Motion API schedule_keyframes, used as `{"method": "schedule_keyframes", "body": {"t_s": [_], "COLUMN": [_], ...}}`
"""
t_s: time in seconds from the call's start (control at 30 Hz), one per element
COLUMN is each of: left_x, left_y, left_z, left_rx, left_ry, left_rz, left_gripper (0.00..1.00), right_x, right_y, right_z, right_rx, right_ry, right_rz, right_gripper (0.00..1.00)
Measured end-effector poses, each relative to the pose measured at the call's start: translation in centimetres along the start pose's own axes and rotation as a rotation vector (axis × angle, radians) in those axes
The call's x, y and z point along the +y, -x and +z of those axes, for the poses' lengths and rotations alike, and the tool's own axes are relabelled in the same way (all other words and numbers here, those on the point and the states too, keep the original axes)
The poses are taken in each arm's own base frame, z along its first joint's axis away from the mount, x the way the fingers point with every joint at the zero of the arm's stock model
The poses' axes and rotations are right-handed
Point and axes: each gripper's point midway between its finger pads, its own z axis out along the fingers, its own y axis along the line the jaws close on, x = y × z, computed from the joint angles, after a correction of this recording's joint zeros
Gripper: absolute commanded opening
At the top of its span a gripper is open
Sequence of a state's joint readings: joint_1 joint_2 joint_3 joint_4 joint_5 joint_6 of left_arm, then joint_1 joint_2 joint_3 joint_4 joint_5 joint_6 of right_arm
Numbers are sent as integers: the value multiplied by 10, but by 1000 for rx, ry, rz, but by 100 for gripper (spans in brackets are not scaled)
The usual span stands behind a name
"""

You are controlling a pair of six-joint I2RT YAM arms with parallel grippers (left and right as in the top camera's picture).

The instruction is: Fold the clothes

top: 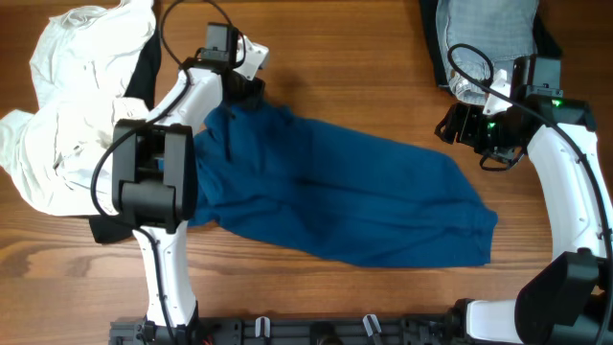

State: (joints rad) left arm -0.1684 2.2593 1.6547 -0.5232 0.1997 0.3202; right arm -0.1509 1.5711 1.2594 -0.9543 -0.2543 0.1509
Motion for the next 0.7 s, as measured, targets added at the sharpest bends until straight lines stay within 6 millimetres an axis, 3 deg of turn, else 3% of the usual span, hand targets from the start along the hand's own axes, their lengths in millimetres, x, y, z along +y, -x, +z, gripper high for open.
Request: {"method": "schedule_keyframes", "body": {"t_s": [0.2, 0.43, 0.57, 0.7], "left_x": [20, 80, 119, 152], "left_y": [17, 41, 33, 10], "left_z": [-2, -19, -30, -38], "left_rx": [-68, -231, -260, -235], "left_ry": [89, 191, 237, 274], "left_rz": [-67, -232, -339, -439], "left_gripper": [4, 4, 4, 4], "right_x": [0, 1, 4, 15], "right_y": [0, 5, 14, 28], "right_z": [0, 0, 0, 3], "right_rx": [-2, -21, -59, -113], "right_ry": [0, 3, 10, 29], "right_rz": [0, -5, -18, -55], "right_gripper": [88, 87, 87, 86]}}
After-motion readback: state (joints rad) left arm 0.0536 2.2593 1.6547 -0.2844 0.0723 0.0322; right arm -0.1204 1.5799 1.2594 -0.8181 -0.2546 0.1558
